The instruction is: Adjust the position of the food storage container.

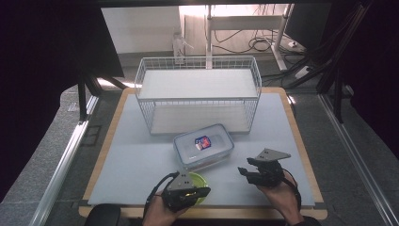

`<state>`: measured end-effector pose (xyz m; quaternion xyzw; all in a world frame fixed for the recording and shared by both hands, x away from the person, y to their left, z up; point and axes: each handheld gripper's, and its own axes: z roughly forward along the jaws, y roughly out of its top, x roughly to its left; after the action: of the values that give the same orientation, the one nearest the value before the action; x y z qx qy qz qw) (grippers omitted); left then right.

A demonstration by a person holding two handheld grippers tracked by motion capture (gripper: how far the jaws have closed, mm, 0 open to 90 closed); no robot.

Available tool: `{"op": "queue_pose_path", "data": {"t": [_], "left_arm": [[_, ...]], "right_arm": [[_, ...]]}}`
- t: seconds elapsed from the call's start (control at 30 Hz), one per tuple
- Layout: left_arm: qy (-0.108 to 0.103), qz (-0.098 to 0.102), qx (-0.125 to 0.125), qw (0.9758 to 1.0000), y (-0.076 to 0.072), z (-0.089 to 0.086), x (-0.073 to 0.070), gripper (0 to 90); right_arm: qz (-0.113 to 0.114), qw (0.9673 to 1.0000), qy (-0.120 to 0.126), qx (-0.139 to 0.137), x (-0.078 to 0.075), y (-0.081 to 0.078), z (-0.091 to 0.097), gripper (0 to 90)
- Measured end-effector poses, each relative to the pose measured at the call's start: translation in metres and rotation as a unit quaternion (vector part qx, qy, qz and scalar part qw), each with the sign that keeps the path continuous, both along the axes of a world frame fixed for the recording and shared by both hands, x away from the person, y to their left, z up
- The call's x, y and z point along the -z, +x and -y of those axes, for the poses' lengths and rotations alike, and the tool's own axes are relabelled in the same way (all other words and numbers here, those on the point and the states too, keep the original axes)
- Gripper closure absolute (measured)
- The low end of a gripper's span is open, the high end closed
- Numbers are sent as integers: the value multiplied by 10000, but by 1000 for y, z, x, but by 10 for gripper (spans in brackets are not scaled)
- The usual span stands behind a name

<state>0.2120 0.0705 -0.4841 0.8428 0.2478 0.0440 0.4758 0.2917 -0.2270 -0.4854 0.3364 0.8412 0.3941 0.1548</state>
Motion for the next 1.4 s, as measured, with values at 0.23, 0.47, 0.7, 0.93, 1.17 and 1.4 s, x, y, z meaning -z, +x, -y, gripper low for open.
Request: {"op": "queue_pose_path", "data": {"t": [0.23, 0.47, 0.7, 0.93, 1.17, 1.4], "left_arm": [[378, 25, -88, 9992, -2, 6, 6, 900], [234, -234, -256, 9991, 2, -3, 9, 900], [349, -209, -144, 9991, -3, 13, 6, 900], [467, -183, -363, 9981, -2, 9, 5, 900], [501, -269, -309, 9979, -2, 14, 7, 900], [583, -329, -487, 9966, 1, 5, 7, 900]], "right_arm": [[-42, 9999, -100, -66, 2, 1, -1, 454], [-58, 9999, -119, -111, 2, 1, -2, 437], [-93, 9997, -164, -137, 4, 3, -4, 426], [-106, 9997, -157, -154, 4, 3, -4, 418], [-134, 9996, -173, -161, 5, 4, -5, 412], [-129, 9996, -167, -163, 4, 3, -4, 409]]}}
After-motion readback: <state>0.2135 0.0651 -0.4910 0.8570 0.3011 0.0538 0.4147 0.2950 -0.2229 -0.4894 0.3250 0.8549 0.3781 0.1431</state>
